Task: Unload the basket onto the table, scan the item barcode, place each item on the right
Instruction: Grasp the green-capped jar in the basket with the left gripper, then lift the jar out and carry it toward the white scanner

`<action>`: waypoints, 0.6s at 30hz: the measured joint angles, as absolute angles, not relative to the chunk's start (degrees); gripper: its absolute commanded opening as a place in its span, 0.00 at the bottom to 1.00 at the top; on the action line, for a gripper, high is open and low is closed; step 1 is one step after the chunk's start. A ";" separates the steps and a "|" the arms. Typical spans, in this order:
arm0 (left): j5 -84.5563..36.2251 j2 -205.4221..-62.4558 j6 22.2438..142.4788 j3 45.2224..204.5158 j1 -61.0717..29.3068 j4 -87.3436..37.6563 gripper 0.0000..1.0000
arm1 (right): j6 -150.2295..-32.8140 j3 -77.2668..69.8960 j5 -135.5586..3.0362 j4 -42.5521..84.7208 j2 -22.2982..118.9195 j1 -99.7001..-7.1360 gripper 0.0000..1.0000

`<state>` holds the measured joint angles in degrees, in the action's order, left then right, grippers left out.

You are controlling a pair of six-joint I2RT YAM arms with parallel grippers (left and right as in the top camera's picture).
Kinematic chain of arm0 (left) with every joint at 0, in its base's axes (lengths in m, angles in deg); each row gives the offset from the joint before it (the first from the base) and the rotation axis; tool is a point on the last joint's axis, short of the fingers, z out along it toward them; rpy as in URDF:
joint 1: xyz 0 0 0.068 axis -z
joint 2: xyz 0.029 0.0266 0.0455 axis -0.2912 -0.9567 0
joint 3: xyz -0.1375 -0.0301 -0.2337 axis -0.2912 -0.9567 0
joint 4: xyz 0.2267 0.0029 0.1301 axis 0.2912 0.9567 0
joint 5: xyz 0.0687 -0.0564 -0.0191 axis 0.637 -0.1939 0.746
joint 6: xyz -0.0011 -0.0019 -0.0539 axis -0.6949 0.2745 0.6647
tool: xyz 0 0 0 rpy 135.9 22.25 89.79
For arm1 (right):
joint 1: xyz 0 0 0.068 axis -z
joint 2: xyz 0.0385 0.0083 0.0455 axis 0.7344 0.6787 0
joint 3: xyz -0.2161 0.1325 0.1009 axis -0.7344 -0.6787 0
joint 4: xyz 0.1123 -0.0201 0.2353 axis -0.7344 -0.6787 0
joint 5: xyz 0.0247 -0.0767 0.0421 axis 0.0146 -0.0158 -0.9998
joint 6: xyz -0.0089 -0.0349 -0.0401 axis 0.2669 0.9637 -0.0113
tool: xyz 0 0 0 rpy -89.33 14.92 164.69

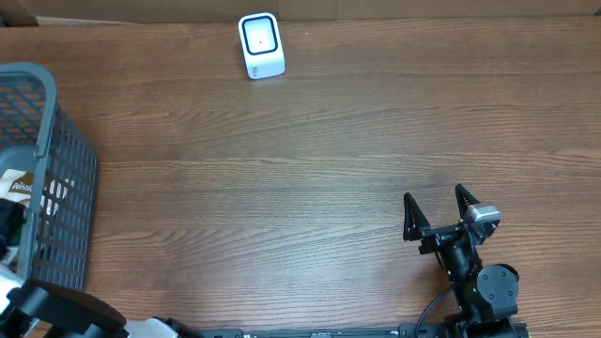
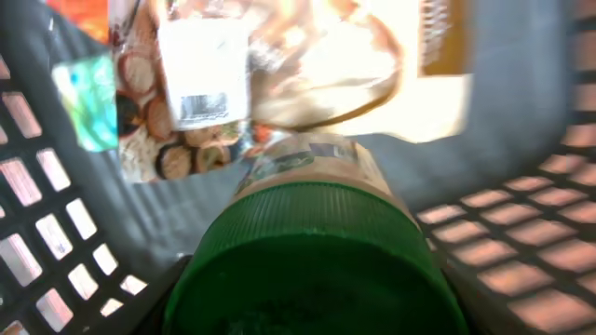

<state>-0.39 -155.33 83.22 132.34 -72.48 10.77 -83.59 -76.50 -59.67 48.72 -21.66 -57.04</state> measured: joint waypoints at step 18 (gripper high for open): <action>-7.31 -155.33 83.18 168.17 -58.30 23.58 0.48 | -83.61 -76.50 -59.67 48.70 -21.66 -57.04 1.00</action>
<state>-7.31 -155.33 83.18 168.17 -58.30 23.58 -83.61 -76.50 -59.67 48.70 -21.66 -57.04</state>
